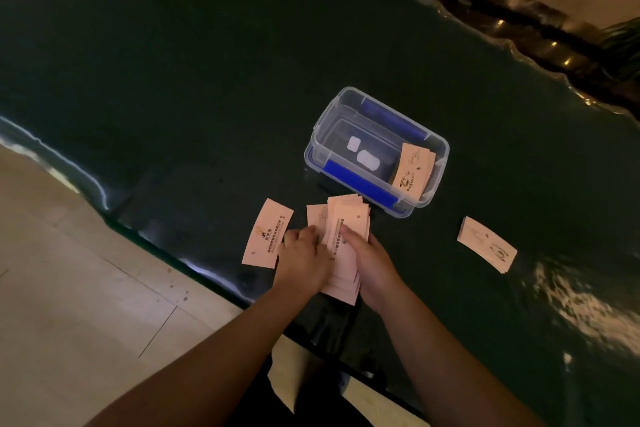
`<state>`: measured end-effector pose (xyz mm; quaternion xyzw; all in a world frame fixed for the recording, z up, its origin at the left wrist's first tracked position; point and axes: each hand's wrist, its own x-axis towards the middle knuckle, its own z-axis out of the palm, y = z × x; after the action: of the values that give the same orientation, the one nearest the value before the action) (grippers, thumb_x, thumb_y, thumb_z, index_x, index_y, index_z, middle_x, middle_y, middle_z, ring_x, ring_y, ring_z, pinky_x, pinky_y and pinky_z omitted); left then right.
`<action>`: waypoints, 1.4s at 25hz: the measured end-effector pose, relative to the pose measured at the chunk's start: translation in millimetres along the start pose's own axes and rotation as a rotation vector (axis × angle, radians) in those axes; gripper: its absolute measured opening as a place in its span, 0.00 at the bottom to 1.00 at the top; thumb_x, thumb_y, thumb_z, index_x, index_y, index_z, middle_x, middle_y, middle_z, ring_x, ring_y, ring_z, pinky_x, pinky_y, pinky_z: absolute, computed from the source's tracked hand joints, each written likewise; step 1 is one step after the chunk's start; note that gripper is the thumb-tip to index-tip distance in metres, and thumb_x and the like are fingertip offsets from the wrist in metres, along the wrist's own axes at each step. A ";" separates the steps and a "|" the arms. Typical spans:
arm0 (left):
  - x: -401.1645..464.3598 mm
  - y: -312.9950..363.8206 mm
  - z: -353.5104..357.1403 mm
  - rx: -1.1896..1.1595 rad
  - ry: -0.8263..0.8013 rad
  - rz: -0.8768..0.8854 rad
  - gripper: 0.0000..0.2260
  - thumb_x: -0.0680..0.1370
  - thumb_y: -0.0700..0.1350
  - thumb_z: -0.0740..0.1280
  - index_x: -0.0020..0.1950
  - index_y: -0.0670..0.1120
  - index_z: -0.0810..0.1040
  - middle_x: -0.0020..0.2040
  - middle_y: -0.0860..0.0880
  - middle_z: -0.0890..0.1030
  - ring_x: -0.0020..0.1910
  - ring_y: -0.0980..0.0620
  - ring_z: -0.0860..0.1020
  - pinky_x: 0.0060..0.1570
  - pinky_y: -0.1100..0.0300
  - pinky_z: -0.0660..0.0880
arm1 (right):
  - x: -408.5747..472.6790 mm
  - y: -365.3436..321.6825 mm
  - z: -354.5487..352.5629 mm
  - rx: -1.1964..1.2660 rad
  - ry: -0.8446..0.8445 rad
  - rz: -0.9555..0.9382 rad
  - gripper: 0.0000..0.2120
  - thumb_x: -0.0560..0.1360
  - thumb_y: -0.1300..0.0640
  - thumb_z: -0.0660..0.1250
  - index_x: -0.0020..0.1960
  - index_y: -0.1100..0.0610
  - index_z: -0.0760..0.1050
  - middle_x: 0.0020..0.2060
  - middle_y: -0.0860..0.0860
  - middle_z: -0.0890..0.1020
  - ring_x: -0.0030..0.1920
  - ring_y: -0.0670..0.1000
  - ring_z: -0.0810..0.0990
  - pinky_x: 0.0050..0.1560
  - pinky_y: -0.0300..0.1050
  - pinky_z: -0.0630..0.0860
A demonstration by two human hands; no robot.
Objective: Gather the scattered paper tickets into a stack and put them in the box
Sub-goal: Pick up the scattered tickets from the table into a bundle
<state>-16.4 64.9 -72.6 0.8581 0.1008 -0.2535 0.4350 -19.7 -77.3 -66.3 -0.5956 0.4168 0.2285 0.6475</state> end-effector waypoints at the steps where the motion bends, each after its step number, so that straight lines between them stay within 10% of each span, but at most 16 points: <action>1: 0.9 -0.4 0.3 -0.028 -0.005 -0.007 0.22 0.83 0.49 0.59 0.76 0.46 0.70 0.73 0.43 0.69 0.70 0.43 0.71 0.71 0.42 0.69 | -0.2 2.3 -0.2 -0.002 -0.007 -0.002 0.09 0.77 0.45 0.75 0.54 0.34 0.79 0.43 0.45 0.91 0.42 0.49 0.91 0.33 0.48 0.86; 9: 1.4 -7.0 -2.2 -0.171 -0.110 -0.017 0.20 0.84 0.47 0.57 0.76 0.49 0.71 0.66 0.46 0.78 0.51 0.54 0.81 0.43 0.62 0.78 | -2.7 -3.4 13.9 -0.224 0.007 -0.019 0.28 0.76 0.46 0.71 0.75 0.38 0.69 0.53 0.46 0.84 0.50 0.53 0.87 0.39 0.49 0.82; 12: 1.0 -14.7 -13.4 -0.148 -0.179 0.041 0.19 0.84 0.46 0.57 0.75 0.51 0.73 0.64 0.48 0.81 0.52 0.58 0.80 0.45 0.63 0.77 | -1.4 -2.7 9.6 -0.199 -0.009 -0.053 0.27 0.75 0.49 0.74 0.72 0.38 0.70 0.52 0.44 0.84 0.48 0.49 0.87 0.36 0.46 0.82; 15: 6.2 -25.8 -32.7 0.206 0.118 0.129 0.20 0.81 0.50 0.65 0.72 0.50 0.74 0.68 0.47 0.78 0.61 0.51 0.76 0.60 0.55 0.76 | -6.0 0.1 4.0 -0.156 -0.038 -0.029 0.27 0.75 0.50 0.76 0.69 0.37 0.69 0.51 0.45 0.84 0.50 0.50 0.87 0.39 0.49 0.82; 19: 15.5 -35.7 -60.2 0.583 0.222 -0.156 0.44 0.67 0.68 0.75 0.74 0.47 0.65 0.69 0.43 0.69 0.68 0.41 0.69 0.65 0.43 0.72 | -10.4 -2.2 -10.3 -0.089 -0.052 -0.034 0.35 0.77 0.54 0.75 0.78 0.40 0.64 0.56 0.49 0.83 0.55 0.55 0.85 0.48 0.57 0.83; 29: 33.5 -5.0 -50.9 0.255 -0.139 0.075 0.10 0.79 0.48 0.71 0.54 0.58 0.72 0.55 0.51 0.82 0.49 0.52 0.81 0.47 0.54 0.81 | -26.5 -19.8 -45.7 -0.122 -0.179 -0.019 0.17 0.75 0.54 0.77 0.60 0.42 0.78 0.53 0.52 0.90 0.55 0.55 0.88 0.52 0.58 0.83; 35: 47.7 33.1 -46.2 -0.278 -0.481 -0.041 0.10 0.79 0.42 0.70 0.55 0.56 0.86 0.55 0.49 0.87 0.51 0.52 0.86 0.47 0.54 0.83 | -33.5 -24.4 -69.9 -0.040 -0.167 -0.080 0.16 0.77 0.58 0.75 0.60 0.42 0.78 0.51 0.49 0.90 0.54 0.53 0.88 0.51 0.56 0.83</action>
<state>53.3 79.5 -51.7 0.7031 0.0458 -0.4426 0.5547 -37.5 -142.4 -21.0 -0.6034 0.3327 0.2596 0.6766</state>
